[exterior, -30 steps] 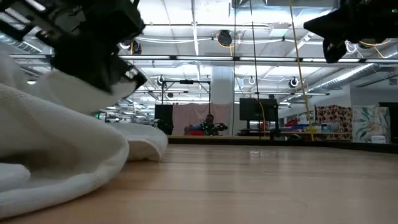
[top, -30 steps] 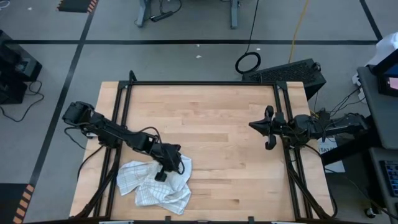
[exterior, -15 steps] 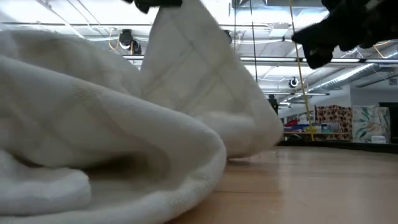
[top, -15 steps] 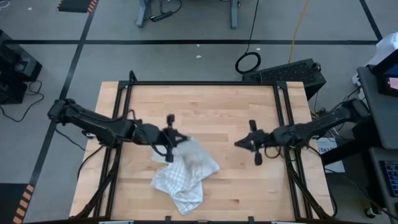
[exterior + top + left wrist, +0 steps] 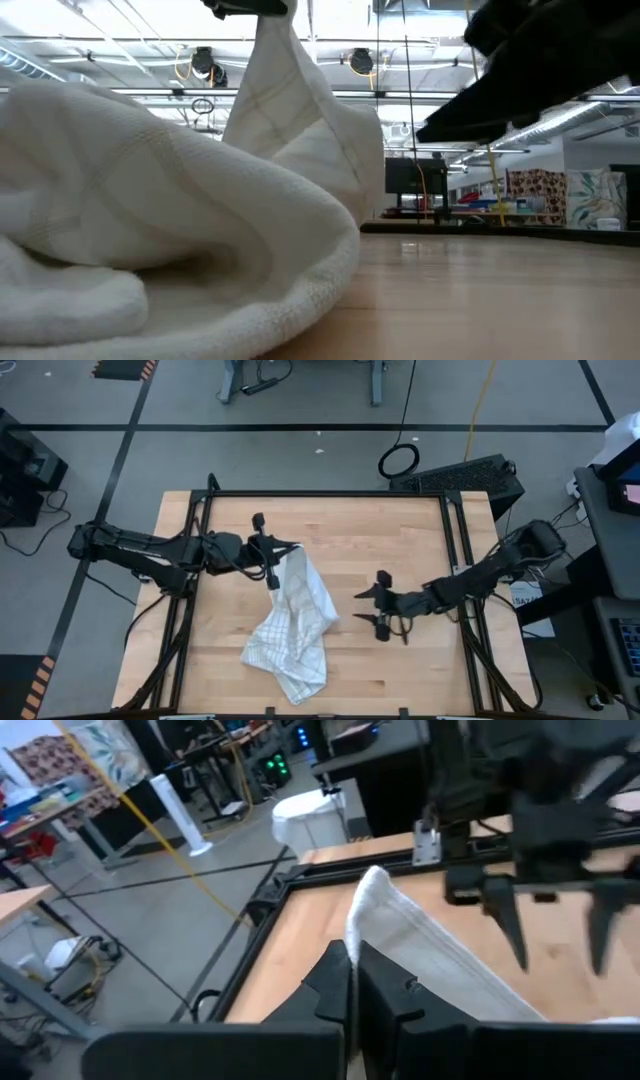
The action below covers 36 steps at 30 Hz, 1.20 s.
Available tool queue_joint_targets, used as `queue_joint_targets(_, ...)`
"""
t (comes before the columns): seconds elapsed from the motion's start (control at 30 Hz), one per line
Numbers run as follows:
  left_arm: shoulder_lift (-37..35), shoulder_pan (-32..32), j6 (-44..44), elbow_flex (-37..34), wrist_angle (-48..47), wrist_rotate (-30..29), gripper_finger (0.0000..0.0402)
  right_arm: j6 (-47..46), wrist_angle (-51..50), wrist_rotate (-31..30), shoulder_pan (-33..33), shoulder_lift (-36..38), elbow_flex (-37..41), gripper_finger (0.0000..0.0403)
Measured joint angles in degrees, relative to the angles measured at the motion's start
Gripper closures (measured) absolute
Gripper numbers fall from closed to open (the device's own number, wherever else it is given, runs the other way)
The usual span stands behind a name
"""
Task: Roll towel
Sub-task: Roll the white towel
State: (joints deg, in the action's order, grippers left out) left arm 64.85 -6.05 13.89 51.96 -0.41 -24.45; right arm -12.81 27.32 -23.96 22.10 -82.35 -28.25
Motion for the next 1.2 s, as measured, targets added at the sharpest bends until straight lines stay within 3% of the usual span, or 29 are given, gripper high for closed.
queue_joint_targets(0.13, 0.1, 1.3, 0.0, 0.0, 0.8, 0.0, 0.0393, 2.3, 0.3, 4.3, -2.1, -8.8, -5.1, 0.015)
queue_joint_targets(0.27, 0.1, 1.9, 0.0, 0.0, 3.3, 0.0, 0.0393, 3.8, 0.4, 7.9, -3.9, -16.8, -10.3, 0.018)
queue_joint_targets(0.37, 0.1, 2.3, 0.1, 0.0, 4.3, 0.0, 0.0393, 5.5, 0.4, 7.5, -4.6, -20.1, -13.6, 0.0236)
queue_joint_targets(0.5, 0.1, 2.3, 0.2, 0.0, 4.5, 0.0, 0.0393, 9.4, -2.4, 7.3, -5.6, -19.9, -17.4, 0.035)
queue_joint_targets(0.57, -0.1, 2.3, 0.2, 0.0, 3.3, 0.0, 0.0393, 11.3, -8.3, 5.8, -6.0, -17.9, -19.1, 0.0388)
queue_joint_targets(0.7, -1.4, 2.3, -0.3, 0.0, 0.5, -2.1, 0.0393, 12.3, -24.9, -0.4, -6.0, -10.2, -22.5, 0.039)
queue_joint_targets(0.87, -2.7, 2.3, -0.5, 0.0, -0.1, -4.5, 0.0393, 13.2, -40.5, -0.2, -5.0, 1.4, -25.0, 0.0398)
queue_joint_targets(1.07, -3.8, 2.3, -3.0, 0.0, -2.5, -3.7, 0.0393, 14.1, -47.9, -0.6, -3.5, 15.4, -26.0, 0.04)
queue_joint_targets(1.2, -3.8, 2.3, -2.1, 0.0, -1.5, -3.8, 0.0393, 18.9, -47.5, -10.7, -2.3, 23.8, -27.1, 0.0401)
